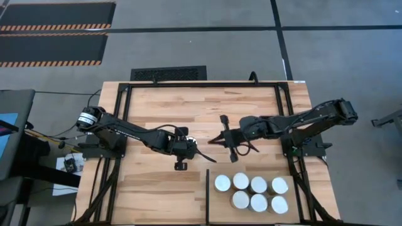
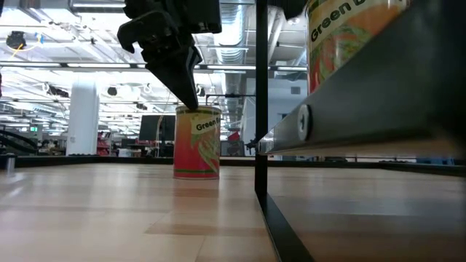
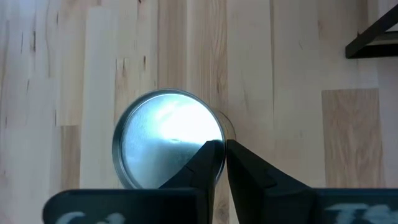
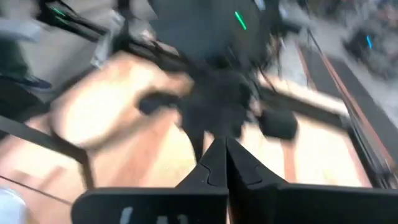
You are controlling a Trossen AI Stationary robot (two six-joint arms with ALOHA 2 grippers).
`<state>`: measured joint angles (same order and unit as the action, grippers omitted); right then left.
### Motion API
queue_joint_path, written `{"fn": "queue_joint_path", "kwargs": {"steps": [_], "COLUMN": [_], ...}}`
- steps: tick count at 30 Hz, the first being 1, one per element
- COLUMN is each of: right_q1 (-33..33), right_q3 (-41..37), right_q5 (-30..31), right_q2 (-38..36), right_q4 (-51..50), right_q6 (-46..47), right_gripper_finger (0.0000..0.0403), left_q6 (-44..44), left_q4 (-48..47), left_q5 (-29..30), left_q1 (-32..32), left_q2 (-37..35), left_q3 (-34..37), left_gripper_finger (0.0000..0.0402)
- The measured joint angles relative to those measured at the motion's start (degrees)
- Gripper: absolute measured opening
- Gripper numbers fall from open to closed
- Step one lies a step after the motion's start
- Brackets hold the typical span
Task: Pick and place cans onto a shelf
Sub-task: Put the canned green beans on the shelf aligned with the other canned green beans
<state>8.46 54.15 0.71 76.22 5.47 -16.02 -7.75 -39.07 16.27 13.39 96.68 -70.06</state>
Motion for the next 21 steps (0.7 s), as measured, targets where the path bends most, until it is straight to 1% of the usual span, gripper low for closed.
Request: {"fn": "queue_joint_path", "kwargs": {"steps": [2,5,9,11,16,17,18,21], "right_q1": [-1.1,-3.2,-4.7,-4.9,-4.7,-4.7,-4.7,-4.7], "right_q3": [0.0,0.0,-0.1,1.1,4.1,4.7,5.4,6.6], "right_q5": [1.5,-0.3,-4.1,-5.2,-5.4,-5.4,-5.4,-5.4], "right_q2": [0.0,0.9,6.9,10.3,15.2,15.8,16.3,18.3], "right_q4": [-3.0,-4.9,-5.5,-5.0,-5.4,-5.3,-5.1,-5.3], "right_q6": [1.6,4.4,5.2,5.2,5.1,5.0,5.0,4.9], "right_gripper_finger": [0.0004,0.0004,0.0004,0.0006,0.0025,0.003,0.0035,0.0053], "left_q6": [0.0,0.0,0.0,0.0,-0.1,-1.2,-2.6,-1.0], "left_q4": [0.0,0.0,0.0,0.0,1.1,2.1,2.4,2.0], "left_q5": [0.0,0.0,0.0,0.0,0.3,0.5,-0.2,-3.5], "left_q1": [0.0,0.0,0.0,0.0,0.0,0.0,0.0,0.6], "left_q2": [0.0,0.0,0.0,0.0,0.0,0.0,0.0,-0.1], "left_q3": [0.0,0.0,0.0,0.0,0.0,0.0,-0.1,-0.1], "left_gripper_finger": [0.0031,0.0031,0.0031,0.0031,0.0031,0.0031,0.0031,0.0031]}}
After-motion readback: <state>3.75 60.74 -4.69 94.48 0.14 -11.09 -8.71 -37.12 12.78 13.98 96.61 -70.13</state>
